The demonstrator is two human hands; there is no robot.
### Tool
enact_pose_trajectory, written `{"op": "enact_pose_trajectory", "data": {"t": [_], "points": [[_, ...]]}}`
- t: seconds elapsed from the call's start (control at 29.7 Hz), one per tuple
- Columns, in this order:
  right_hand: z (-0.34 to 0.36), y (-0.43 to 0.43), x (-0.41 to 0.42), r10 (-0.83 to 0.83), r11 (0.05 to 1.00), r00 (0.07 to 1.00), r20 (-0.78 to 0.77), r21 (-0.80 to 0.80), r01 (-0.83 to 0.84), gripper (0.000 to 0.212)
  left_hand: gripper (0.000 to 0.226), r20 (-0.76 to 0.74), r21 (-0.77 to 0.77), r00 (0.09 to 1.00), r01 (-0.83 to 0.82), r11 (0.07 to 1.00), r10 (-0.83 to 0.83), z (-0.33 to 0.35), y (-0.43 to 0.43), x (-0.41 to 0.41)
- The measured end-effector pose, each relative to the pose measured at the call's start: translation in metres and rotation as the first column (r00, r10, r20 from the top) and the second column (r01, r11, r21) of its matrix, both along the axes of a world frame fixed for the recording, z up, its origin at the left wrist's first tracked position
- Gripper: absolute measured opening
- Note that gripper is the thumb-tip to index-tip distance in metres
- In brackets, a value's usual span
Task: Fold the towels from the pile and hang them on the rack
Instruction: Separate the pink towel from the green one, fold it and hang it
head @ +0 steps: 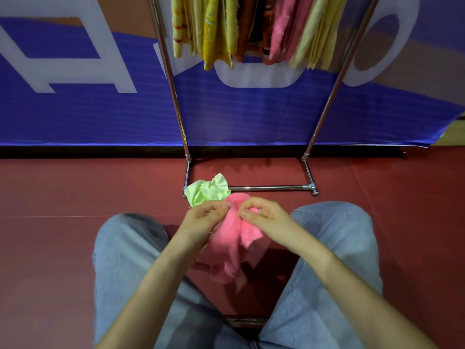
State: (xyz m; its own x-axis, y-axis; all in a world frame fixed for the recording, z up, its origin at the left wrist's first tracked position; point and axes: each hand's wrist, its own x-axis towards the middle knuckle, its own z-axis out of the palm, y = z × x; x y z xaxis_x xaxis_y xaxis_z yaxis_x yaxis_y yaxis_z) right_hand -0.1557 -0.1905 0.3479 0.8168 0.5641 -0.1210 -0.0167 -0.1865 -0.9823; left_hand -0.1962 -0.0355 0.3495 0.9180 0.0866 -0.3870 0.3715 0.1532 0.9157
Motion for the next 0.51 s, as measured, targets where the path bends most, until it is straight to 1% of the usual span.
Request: {"op": "enact_pose_trajectory", "data": {"t": [0.07,0.13,0.2,0.27,0.34,0.4,0.51], "points": [[-0.002,0.000,-0.003,0.012,1.000,0.997,-0.076,-0.017,-0.013,0.022,0.030,-0.017,-0.088,0.999,0.035,0.996,-0.036,0.003,0.001,-0.004],[-0.005,-0.002,-0.005,0.026,0.999,0.986,-0.162,-0.042,-0.033,0.015,0.026,-0.038,-0.153,0.997,0.055,0.987,-0.062,0.005,0.004,-0.008],[-0.002,-0.003,-0.006,0.048,0.999,0.967,-0.252,-0.009,-0.052,0.018,0.025,-0.033,-0.162,0.994,0.098,0.982,-0.104,0.006,0.009,-0.012],[0.001,-0.004,-0.006,0.074,0.997,0.951,-0.299,0.033,-0.068,0.023,0.022,-0.035,-0.134,0.991,0.127,0.983,-0.133,0.006,0.013,-0.016],[0.001,-0.005,-0.006,0.124,0.992,0.958,-0.260,-0.001,-0.128,0.026,0.027,-0.053,-0.120,0.991,0.117,0.986,-0.124,0.005,0.016,-0.017],[0.005,-0.007,-0.006,0.192,0.979,0.959,-0.209,-0.020,-0.201,0.028,0.033,-0.034,-0.117,0.993,0.112,0.987,-0.116,0.004,0.019,-0.017],[0.011,-0.008,-0.006,0.236,0.969,0.959,-0.157,-0.033,-0.244,0.023,0.035,-0.008,-0.126,0.993,0.119,0.985,-0.121,0.007,0.021,-0.017]]}}
